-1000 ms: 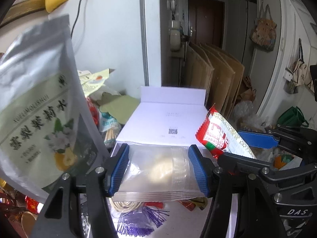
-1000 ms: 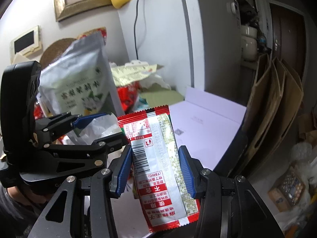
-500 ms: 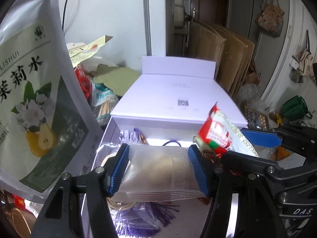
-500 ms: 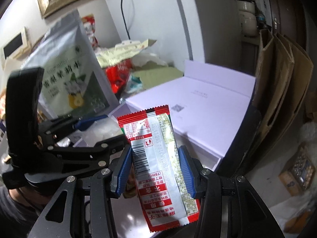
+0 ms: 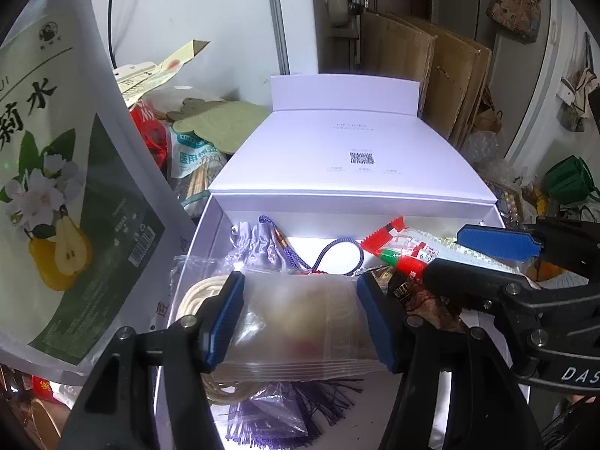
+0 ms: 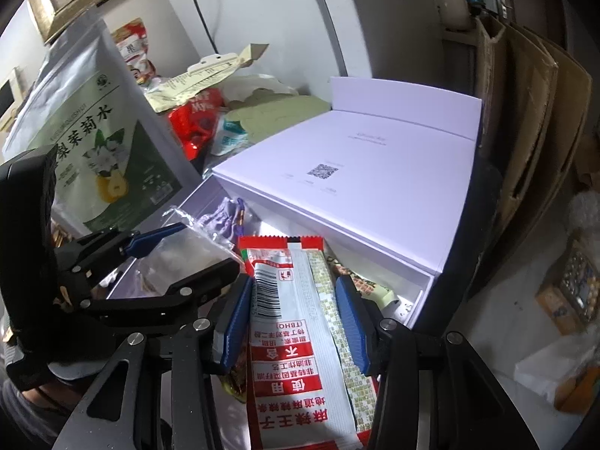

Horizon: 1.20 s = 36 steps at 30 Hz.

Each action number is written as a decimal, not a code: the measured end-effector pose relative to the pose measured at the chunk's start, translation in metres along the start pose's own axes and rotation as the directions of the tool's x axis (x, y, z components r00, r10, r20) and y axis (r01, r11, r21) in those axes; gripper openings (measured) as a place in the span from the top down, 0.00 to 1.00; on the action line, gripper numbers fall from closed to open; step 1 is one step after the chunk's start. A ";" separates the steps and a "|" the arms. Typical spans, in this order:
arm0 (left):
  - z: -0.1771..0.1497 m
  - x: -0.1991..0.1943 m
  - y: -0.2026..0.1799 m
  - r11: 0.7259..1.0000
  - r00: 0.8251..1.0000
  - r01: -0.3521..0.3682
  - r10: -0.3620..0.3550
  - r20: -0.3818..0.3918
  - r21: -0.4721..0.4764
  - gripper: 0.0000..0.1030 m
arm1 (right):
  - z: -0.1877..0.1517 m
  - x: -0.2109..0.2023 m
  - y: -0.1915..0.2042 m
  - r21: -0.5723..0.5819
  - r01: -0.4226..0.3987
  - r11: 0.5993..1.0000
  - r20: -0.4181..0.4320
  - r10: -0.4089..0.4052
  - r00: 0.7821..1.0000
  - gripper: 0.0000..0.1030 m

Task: Organize soft objects
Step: 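Lower the packet and zip bag into the box and open both tools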

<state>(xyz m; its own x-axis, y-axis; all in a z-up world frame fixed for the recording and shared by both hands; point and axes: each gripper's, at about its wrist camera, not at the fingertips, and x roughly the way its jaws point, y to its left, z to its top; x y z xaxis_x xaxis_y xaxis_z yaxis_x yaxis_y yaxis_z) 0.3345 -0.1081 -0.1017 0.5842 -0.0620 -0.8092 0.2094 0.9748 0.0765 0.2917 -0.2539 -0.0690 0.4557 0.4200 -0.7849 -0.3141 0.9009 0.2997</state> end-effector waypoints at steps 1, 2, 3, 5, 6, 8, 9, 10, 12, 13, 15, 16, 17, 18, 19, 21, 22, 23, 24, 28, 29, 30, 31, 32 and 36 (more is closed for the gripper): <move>0.000 0.001 0.000 1.000 1.000 0.002 -0.002 -0.005 0.000 0.41 | 0.000 0.001 0.000 0.000 0.003 1.000 -0.004 -0.003 1.000 0.56; 0.001 0.001 0.000 1.000 1.000 0.004 -0.004 -0.011 0.002 0.41 | 0.001 0.002 0.000 -0.001 0.005 1.000 -0.009 -0.005 1.000 0.56; 0.001 0.002 0.000 1.000 1.000 0.004 -0.003 -0.017 0.003 0.41 | 0.001 0.002 0.000 -0.003 0.009 1.000 -0.011 -0.009 1.000 0.56; 0.002 0.001 -0.001 1.000 1.000 0.005 -0.005 -0.030 0.003 0.41 | 0.001 0.001 0.001 -0.008 0.012 1.000 -0.014 -0.012 1.000 0.56; 0.003 0.002 -0.001 1.000 0.999 0.006 -0.006 -0.035 0.003 0.41 | 0.002 0.000 0.001 -0.008 0.011 1.000 -0.015 -0.011 1.000 0.56; 0.004 0.001 -0.002 1.000 0.999 0.013 -0.013 -0.051 0.003 0.41 | 0.002 -0.002 0.002 -0.007 0.005 1.000 -0.019 -0.005 1.000 0.54; 0.004 0.000 -0.002 1.000 0.998 0.019 -0.018 -0.058 0.000 0.41 | 0.002 -0.004 0.002 -0.008 -0.002 1.000 -0.020 0.002 1.000 0.54; 0.003 -0.001 -0.001 1.000 0.998 0.023 -0.023 -0.062 -0.007 0.41 | 0.002 -0.005 0.003 -0.012 -0.010 1.000 -0.019 0.010 1.000 0.54; 0.002 -0.005 0.000 0.999 0.997 0.033 -0.034 -0.063 -0.021 0.41 | 0.003 -0.008 0.004 -0.023 -0.031 0.999 -0.028 0.030 0.999 0.54; 0.002 -0.008 0.001 0.999 0.998 0.038 -0.040 -0.057 -0.029 0.41 | 0.003 -0.011 0.005 -0.028 -0.043 0.999 -0.028 0.043 0.999 0.54; 0.000 -0.017 0.002 0.998 0.998 0.052 -0.053 -0.027 -0.040 0.41 | 0.003 -0.017 0.007 -0.034 -0.044 0.998 -0.016 0.043 0.999 0.53; -0.001 -0.021 0.002 0.998 0.998 0.053 -0.054 -0.014 -0.042 0.41 | 0.003 -0.020 0.008 -0.040 -0.035 0.999 -0.008 0.035 0.999 0.48; -0.002 -0.025 0.002 0.998 0.999 0.051 -0.051 -0.002 -0.044 0.41 | 0.002 -0.024 0.008 -0.043 -0.026 0.999 0.003 0.026 1.000 0.46; -0.002 -0.028 0.002 0.998 0.999 0.051 -0.050 0.009 -0.045 0.41 | 0.002 -0.026 0.008 -0.042 -0.020 0.999 0.010 0.020 1.000 0.44; -0.002 -0.030 0.002 0.998 0.999 0.052 -0.052 0.014 -0.046 0.41 | 0.001 -0.029 0.007 -0.039 -0.014 0.999 0.016 0.014 1.000 0.44; -0.003 -0.030 0.002 0.998 0.999 0.047 -0.046 0.012 -0.050 0.41 | -0.001 -0.034 0.004 -0.030 0.002 1.000 0.017 -0.001 1.000 0.44; -0.003 -0.029 0.003 0.998 0.999 0.044 -0.044 0.007 -0.053 0.41 | -0.002 -0.035 0.003 -0.027 0.009 1.000 0.015 -0.009 1.000 0.44; -0.003 -0.027 0.003 0.997 0.999 0.048 -0.047 0.003 -0.058 0.41 | -0.004 -0.036 0.002 -0.022 0.019 1.000 0.011 -0.018 1.000 0.44; -0.003 -0.026 0.004 0.997 0.999 0.047 -0.047 0.005 -0.063 0.41 | -0.006 -0.038 0.000 -0.017 0.025 1.000 0.008 -0.025 1.000 0.44; -0.005 -0.023 0.007 0.996 1.000 0.016 -0.016 -0.006 -0.090 0.25 | -0.012 -0.043 -0.003 -0.011 0.033 0.999 0.004 -0.033 0.999 0.44; -0.006 -0.024 0.008 0.995 1.000 0.019 -0.020 -0.010 -0.101 0.12 | -0.013 -0.044 -0.004 -0.013 0.036 0.999 0.004 -0.036 0.999 0.44; -0.007 -0.026 0.008 0.993 1.000 0.026 -0.027 -0.004 -0.113 0.06 | -0.014 -0.046 -0.003 -0.018 0.042 0.999 0.004 -0.042 0.999 0.44; -0.008 -0.030 0.009 0.992 1.000 0.027 -0.026 0.006 -0.120 0.06 | -0.015 -0.047 -0.003 -0.021 0.047 0.999 0.004 -0.047 0.999 0.44; -0.008 -0.033 0.010 0.992 1.000 0.019 -0.018 0.014 -0.121 0.06 | -0.014 -0.048 -0.003 -0.023 0.051 0.998 0.005 -0.050 0.999 0.44; -0.007 -0.052 0.009 0.994 0.999 0.004 0.002 0.054 -0.110 0.06 | -0.011 -0.055 -0.001 -0.022 0.042 0.999 0.016 -0.042 0.999 0.44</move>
<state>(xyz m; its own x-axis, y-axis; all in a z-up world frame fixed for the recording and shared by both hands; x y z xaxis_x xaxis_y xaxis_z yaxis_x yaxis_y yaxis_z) 0.3006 -0.0944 -0.0629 0.6265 -0.0715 -0.7762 0.1243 0.9922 0.0089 0.2579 -0.2795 -0.0317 0.4818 0.3839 -0.7877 -0.3129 0.9151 0.2545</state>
